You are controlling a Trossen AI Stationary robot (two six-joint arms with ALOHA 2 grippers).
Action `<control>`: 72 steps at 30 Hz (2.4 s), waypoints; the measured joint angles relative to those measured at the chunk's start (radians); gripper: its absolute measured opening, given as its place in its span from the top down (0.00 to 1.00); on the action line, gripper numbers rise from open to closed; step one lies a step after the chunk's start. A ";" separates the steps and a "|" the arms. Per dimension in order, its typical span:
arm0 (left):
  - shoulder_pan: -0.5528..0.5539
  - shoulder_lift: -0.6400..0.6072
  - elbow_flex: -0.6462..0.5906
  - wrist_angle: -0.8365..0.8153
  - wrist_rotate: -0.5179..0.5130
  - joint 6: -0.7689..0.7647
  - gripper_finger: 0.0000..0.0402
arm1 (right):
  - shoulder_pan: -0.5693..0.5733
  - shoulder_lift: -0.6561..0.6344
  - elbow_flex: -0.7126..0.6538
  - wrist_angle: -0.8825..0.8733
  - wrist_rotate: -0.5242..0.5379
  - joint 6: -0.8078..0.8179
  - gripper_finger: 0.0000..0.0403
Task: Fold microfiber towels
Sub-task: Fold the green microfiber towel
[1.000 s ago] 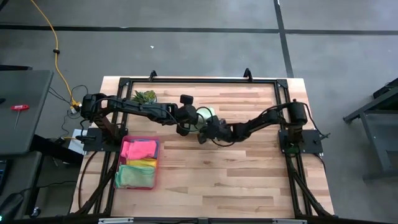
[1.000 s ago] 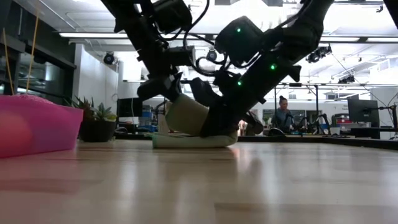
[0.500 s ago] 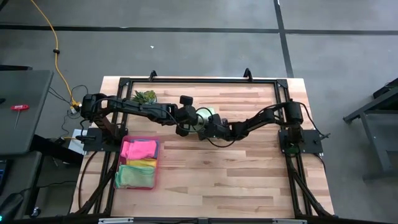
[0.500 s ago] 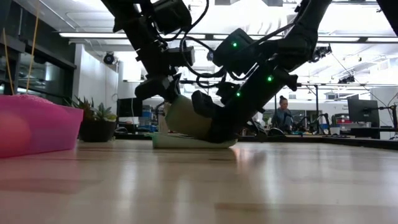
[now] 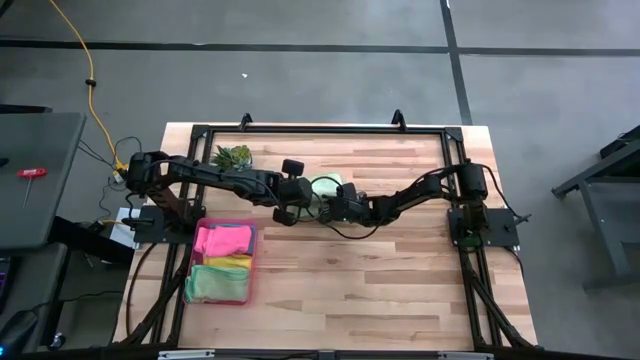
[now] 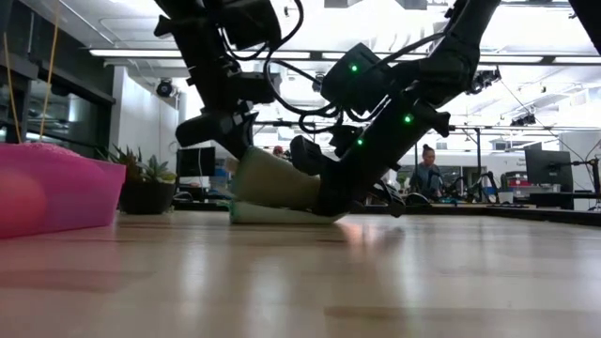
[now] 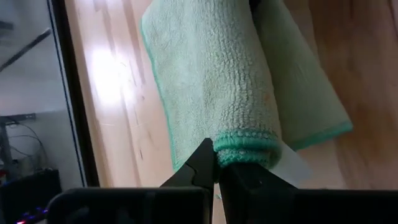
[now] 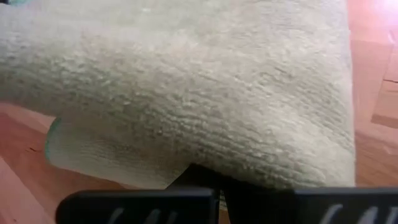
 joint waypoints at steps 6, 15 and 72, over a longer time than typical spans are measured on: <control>-0.021 -0.001 0.000 -0.056 0.018 -0.028 1.00 | -0.011 0.000 0.000 -0.005 -0.004 0.000 1.00; -0.031 -0.001 0.000 -0.082 0.218 -0.133 1.00 | -0.017 0.000 0.000 -0.007 -0.007 0.000 1.00; 0.072 -0.004 0.153 -0.316 0.146 -0.095 0.57 | -0.092 -0.537 -0.005 -0.743 -0.061 -0.510 1.00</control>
